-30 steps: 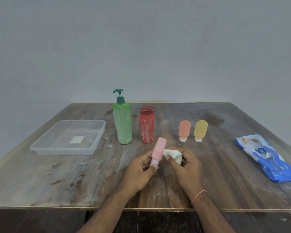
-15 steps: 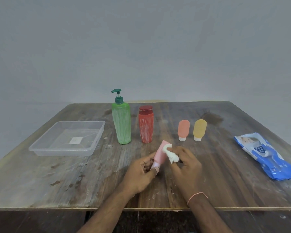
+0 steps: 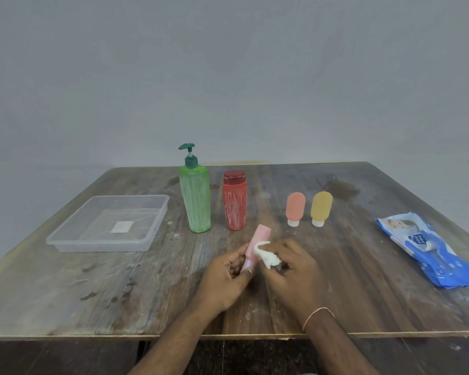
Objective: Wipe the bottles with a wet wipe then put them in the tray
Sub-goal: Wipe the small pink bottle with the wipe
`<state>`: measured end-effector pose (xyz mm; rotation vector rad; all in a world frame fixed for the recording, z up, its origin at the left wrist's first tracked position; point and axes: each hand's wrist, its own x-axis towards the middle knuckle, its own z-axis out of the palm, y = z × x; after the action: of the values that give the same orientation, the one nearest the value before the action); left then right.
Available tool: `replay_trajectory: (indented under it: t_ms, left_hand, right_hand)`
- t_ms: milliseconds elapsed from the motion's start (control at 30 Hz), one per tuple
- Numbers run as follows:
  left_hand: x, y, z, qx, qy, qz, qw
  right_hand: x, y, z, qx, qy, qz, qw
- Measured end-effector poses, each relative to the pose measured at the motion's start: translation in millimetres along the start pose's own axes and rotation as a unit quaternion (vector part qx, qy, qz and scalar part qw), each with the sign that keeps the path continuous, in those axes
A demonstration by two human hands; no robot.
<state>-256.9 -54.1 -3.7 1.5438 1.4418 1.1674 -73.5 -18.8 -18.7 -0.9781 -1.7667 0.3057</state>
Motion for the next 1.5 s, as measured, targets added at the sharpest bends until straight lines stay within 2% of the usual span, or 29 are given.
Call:
replay_trajectory:
  t_ms: [200, 367, 533, 700, 867, 933, 1067, 1133, 1267, 1333, 1433, 1500]
  left_hand:
    - [-2, -2, 2, -0.012, 0.025, 0.018, 0.999]
    - [-2, -1, 2, -0.001, 0.03, 0.029, 0.999]
    - [-5, -2, 4, 0.002, 0.043, 0.038, 0.998]
    - [-3, -1, 4, -0.003, 0.045, 0.041, 0.998]
    - [-5, -2, 3, 0.011, 0.047, 0.037, 0.998]
    - [-5, -2, 3, 0.009, 0.046, 0.038, 0.998]
    - [-4, -1, 4, -0.002, 0.038, 0.049, 0.998]
    - [-4, -2, 4, 0.015, 0.04, 0.047, 0.998]
    - [-3, -5, 5, 0.041, 0.045, 0.041, 0.997]
    - [-4, -4, 5, 0.038, 0.045, 0.041, 0.997]
    - [-6, 1, 4, 0.004, 0.044, 0.051, 0.998]
    - [-7, 2, 5, -0.006, 0.042, 0.059, 0.997]
  right_hand:
    - [1, 3, -1, -0.018, 0.048, 0.009, 0.999]
    - [-3, -1, 3, -0.082, -0.043, -0.091, 0.991]
    - [-1, -1, -1, -0.076, 0.036, 0.004, 0.996]
    - [-5, -9, 0, -0.063, -0.039, -0.063, 0.995]
    - [-2, -7, -5, -0.062, 0.062, 0.048, 0.995]
    - [-2, -8, -4, -0.042, 0.048, 0.044, 0.997]
    - [-4, -16, -5, -0.053, -0.017, -0.018, 0.998]
    - [-3, -17, -6, -0.053, 0.011, 0.0, 0.999]
    - [0, -14, -6, -0.028, 0.096, 0.104, 0.99]
    - [0, -12, -6, -0.025, 0.079, 0.103, 0.991]
    - [-2, -13, -5, -0.013, -0.009, 0.031, 0.999]
    - [-3, -15, -3, -0.024, -0.028, -0.011, 0.999]
